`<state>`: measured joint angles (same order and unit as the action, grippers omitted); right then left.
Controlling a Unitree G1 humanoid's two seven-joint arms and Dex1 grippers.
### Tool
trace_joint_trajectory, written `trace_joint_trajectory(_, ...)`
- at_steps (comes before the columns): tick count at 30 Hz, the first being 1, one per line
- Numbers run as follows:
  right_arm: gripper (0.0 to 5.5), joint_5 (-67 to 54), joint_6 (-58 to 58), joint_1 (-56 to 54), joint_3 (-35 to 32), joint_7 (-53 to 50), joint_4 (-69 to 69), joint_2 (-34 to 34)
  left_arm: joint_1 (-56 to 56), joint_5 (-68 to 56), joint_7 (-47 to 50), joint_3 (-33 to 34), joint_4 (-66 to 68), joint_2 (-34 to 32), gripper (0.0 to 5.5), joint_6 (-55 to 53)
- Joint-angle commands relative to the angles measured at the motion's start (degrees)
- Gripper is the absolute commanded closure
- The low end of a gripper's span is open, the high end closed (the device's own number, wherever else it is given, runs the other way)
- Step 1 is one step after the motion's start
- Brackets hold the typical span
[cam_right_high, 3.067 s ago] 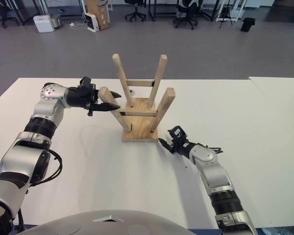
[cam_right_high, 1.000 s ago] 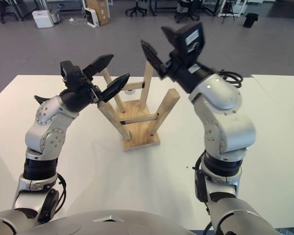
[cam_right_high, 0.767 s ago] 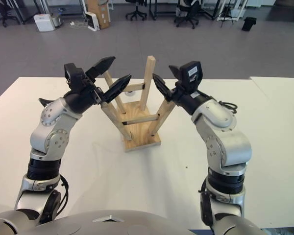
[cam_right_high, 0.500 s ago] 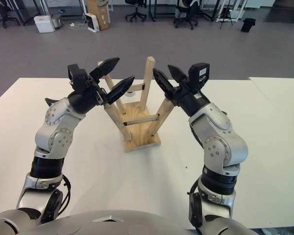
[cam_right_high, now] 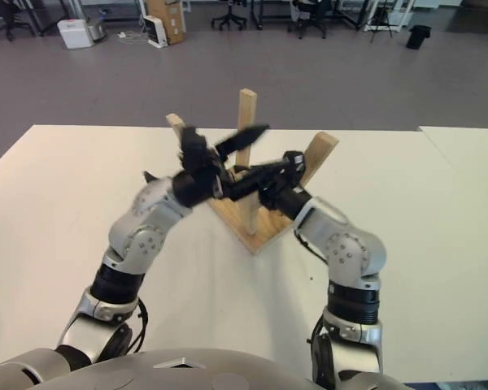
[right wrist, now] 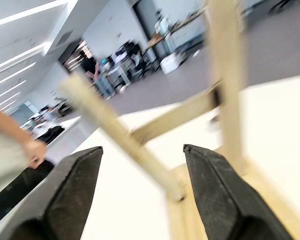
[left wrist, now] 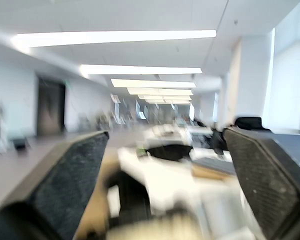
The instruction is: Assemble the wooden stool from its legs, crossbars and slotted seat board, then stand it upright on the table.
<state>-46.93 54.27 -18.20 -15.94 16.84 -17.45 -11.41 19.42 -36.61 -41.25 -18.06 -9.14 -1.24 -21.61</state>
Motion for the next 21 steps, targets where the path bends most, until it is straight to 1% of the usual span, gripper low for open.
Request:
trace_joint_trajectory(1, 2.47, -1.44, -1.56, -6.31, -3.34, 0.35, 2.86, -3.43, -1.0, -7.23, 3.8, 0.21, -3.83, 3.4, 1.26, -8.13)
trace_joint_trajectory(4, 2.47, -2.0, -2.16, -8.59, -4.51, 1.4, 4.55, -5.59, 1.31, -12.74, 6.79, 2.51, -6.02, 6.29, 1.26, -12.36)
trace_joint_trajectory(5, 2.47, -2.66, -2.43, -9.56, -5.48, 1.37, 4.71, -6.14, 3.6, -14.27, 7.5, 4.96, -6.26, 6.59, 1.26, -12.42)
trace_joint_trajectory(6, 2.47, -3.37, -2.81, -10.48, -6.58, 1.28, 4.75, -6.62, 6.13, -15.58, 8.04, 7.74, -6.11, 6.57, 1.26, -12.04)
trace_joint_trajectory(9, 2.47, -6.53, -5.18, -14.75, -12.2, -0.26, 5.08, -9.34, 19.3, -27.14, 11.57, 22.98, -3.15, 3.67, 1.26, -10.0)
trace_joint_trajectory(10, 2.47, -6.75, -6.16, -15.62, -13.4, -0.69, 5.22, -10.27, 22.49, -29.85, 12.49, 26.59, -2.3, 2.56, 1.26, -9.31)
trace_joint_trajectory(11, 2.47, -5.26, -7.49, -15.49, -13.71, -0.81, 5.21, -11.58, 24.93, -28.61, 12.45, 28.83, -0.36, 0.35, 1.26, -7.9)
trace_joint_trajectory(12, 2.47, -3.4, -8.85, -14.62, -13.69, -0.98, 5.26, -12.68, 26.65, -24.84, 12.18, 29.82, 2.73, -2.28, 1.26, -5.87)
trace_joint_trajectory(13, 2.47, -1.48, -10.26, -13.31, -13.48, -1.43, 5.36, -13.32, 27.85, -18.71, 12.05, 29.51, 7.09, -5.55, 1.26, -3.19)
trace_joint_trajectory(15, 2.47, 4.19, -13.23, -9.21, -10.63, -1.24, 4.46, -15.15, 28.9, -2.05, 8.51, 23.9, 17.41, -13.97, 1.26, 5.44)
trace_joint_trajectory(17, 2.47, 7.16, -14.96, -6.11, -8.46, -0.69, 3.03, -15.34, 29.62, 10.41, 4.52, 18.3, 27.1, -19.41, 1.26, 13.75)
trace_joint_trajectory(19, 2.47, 7.69, -15.73, -4.34, -8.08, -1.29, 2.01, -13.92, 31.6, 19.42, 0.85, 13.72, 39.38, -22.03, 1.26, 22.13)
trace_joint_trajectory(21, 2.47, 7.75, -16.25, -3.5, -7.85, -1.79, 1.6, -13.07, 33.95, 24.02, -1.77, 12.02, 49.2, -22.17, 1.26, 28.18)
